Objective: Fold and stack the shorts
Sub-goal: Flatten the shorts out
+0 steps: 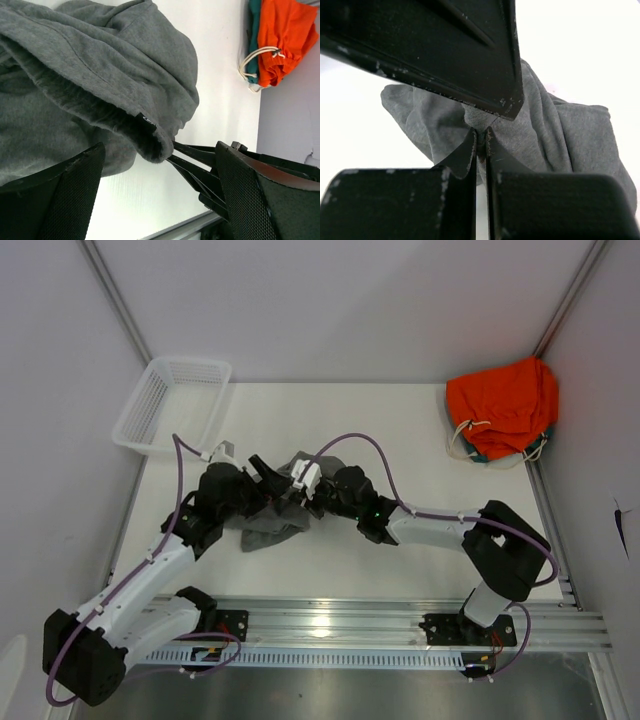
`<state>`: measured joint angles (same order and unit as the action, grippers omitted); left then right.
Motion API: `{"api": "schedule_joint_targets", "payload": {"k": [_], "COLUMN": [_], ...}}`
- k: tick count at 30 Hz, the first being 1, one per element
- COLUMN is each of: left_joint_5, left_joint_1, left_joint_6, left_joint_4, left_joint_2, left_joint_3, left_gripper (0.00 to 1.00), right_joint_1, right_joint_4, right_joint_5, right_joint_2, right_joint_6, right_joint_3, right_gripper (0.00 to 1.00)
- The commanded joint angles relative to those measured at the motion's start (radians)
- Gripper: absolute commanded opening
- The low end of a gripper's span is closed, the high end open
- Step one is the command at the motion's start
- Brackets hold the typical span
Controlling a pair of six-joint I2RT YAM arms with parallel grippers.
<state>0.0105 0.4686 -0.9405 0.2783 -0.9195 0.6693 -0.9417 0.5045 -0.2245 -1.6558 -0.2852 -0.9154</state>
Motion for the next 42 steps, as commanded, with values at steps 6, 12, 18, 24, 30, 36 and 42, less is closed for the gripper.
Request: {"api": "schedule_joint_targets", "payload": {"k": [6,12,18,24,30,36,42], "left_joint_5": [-0.125,-0.161,-0.173,-0.146,-0.122,-0.139,-0.083], "left_joint_1": [-0.041,-0.047,-0.047,-0.067,-0.090,-0.100,-0.104], "left_joint_6": [-0.081,-0.170,-0.240,-0.273,-0.270,-0.184,-0.055], "left_joint_4": [-0.080,-0.113,-0.149,-0.194,-0.200,-0.179,0.008], "left_joint_2": [-0.002,-0.041,-0.078,-0.053,-0.041,-0.041,-0.022], "left_joint_3": [-0.007,-0.014,-0.051,-0.085,-0.097,0.022,0.186], "left_gripper": [0.90,0.88,0.77,0.65,0.02,0.00,0.00], "right_joint_1": [-0.011,-0.031,-0.049,-0.057,-0.062,-0.063,-0.048], "right_joint_4": [0.042,0.052,0.071,0.072,0.094,0.101,0.125], "right_joint_5": [0.004,0.043,0.066,0.074,0.073,0.138,0.185], "right_joint_2": [0.068,0.085,0.088,0.093,0.108,0.123,0.181], "right_joint_6": [0.017,-0.005,-0.020,-0.025,-0.012,-0.014,-0.029], "right_joint_3": [-0.045,-0.037,-0.020,0.006,0.039,0.067,0.147], "right_gripper": [0.00,0.00,0.00,0.00,0.00,0.49,0.79]}}
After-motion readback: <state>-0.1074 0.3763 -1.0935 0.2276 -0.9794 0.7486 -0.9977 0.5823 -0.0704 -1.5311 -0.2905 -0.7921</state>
